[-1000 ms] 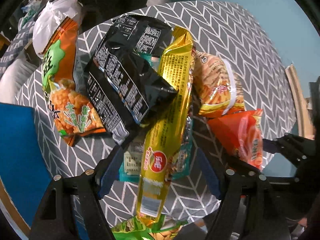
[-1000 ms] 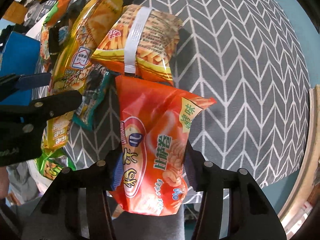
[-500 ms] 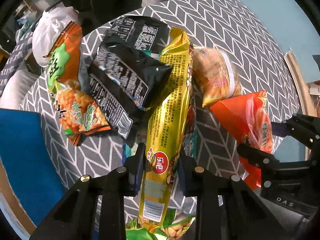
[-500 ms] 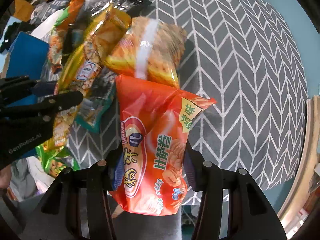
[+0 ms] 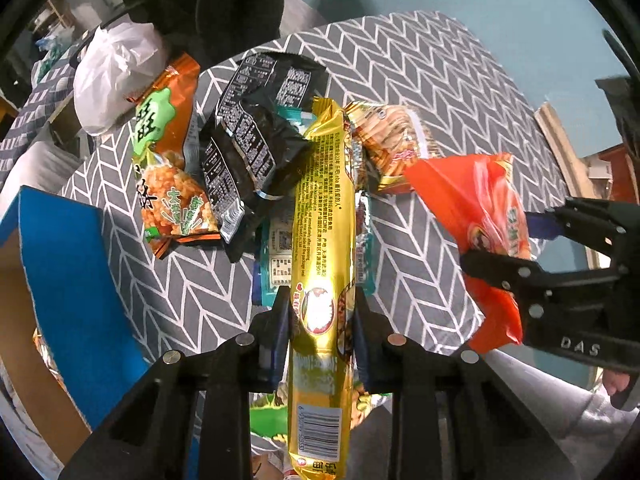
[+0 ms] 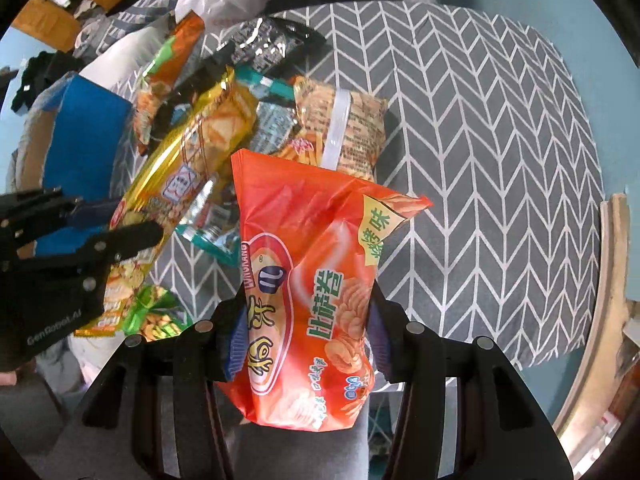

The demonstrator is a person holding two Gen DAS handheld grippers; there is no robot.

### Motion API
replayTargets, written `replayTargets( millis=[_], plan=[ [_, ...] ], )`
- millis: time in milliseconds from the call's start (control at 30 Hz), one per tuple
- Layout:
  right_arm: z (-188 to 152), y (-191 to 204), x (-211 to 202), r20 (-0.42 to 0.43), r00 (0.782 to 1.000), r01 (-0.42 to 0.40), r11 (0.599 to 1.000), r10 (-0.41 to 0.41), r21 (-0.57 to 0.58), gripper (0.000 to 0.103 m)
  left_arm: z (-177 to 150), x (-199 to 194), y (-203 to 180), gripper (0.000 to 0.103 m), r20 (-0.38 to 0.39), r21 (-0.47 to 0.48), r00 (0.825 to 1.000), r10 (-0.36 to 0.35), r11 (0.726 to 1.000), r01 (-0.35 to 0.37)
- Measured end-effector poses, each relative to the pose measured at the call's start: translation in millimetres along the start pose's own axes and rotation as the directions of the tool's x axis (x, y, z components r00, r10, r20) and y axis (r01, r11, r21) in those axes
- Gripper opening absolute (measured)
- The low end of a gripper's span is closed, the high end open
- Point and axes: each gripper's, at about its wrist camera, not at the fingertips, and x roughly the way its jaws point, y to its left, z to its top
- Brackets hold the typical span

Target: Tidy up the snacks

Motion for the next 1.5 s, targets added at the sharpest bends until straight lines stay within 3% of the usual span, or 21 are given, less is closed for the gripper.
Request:
replayTargets(
  millis=[467,967,1500],
  plan=[
    [19.7,20.7,-61.3,0.048,0.999,-0.010,1.000,0.009,0.018,0.049,-30.7,-49.7,7.9,0.028,0.071,0.061,0.997,0.007,0.998,-0.011],
    [41.1,49.2,-92.0,0.089,0.996,-0.024,0.998,0.029,-0.054,0.049,-47.6,-91.2,61.1,0.028,0.125,-0.100,0.991,0.041,0.995,-0.029],
    [86.0,118.6,-84.0,0.110,0.990,-0.058,0.973,0.084,-0.222,0.049,-77.2,-128.5,131.9,0.028,0.175,-0.296,0.977,0.126,0.953,-0.070]
  ],
)
